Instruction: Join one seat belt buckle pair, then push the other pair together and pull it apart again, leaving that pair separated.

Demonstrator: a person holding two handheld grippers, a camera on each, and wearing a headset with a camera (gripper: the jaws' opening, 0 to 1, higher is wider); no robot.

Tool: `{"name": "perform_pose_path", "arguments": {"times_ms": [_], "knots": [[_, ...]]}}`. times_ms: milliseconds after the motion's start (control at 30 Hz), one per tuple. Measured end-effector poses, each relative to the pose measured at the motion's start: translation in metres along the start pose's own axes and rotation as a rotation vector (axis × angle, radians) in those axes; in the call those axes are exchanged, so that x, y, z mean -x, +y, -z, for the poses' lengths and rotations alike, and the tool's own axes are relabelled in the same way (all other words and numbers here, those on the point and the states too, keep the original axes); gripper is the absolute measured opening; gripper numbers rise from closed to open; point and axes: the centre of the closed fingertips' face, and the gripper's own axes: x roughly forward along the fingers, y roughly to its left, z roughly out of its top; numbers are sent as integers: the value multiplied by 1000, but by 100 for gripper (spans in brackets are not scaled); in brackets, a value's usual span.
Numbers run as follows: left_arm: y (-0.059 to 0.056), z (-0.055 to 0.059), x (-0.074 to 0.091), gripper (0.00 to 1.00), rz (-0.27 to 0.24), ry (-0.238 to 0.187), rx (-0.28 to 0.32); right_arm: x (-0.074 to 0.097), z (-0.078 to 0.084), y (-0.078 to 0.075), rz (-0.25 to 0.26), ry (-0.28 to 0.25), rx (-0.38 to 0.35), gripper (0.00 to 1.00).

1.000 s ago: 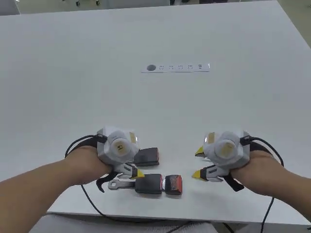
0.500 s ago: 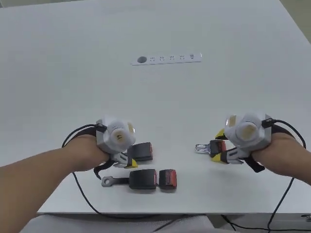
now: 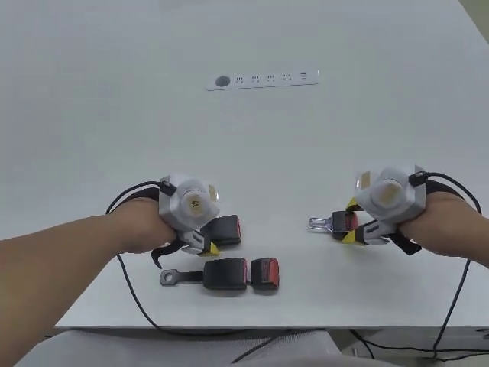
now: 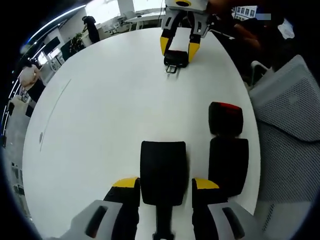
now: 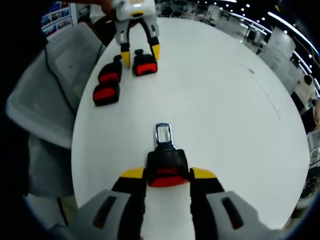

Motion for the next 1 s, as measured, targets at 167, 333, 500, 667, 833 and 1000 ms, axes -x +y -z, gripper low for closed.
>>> {"name": "perform_pose_path", "arguments": {"times_ms": [167,333,500,667,833,1000], "knots": [[2,-3,0,34,-4,2,-39,-2,2,-3,-14,-13,1,32],[2,-2,-1,34,8,10,-44,-2,1,-3,-51,-11,7,32],[1,-1,0,33,5,1,-36,-2,1,-1,-65,5,27,32],[2,-1,0,33,6,-3,-27,-2,0,-1,-56,18,36,32],[2,-1,0,33,9,2,-26,-4,-8,2,-57,15,40,32],[2,0,0,33,5,4,-19,-10,-20,10,-66,4,54,32]]}}
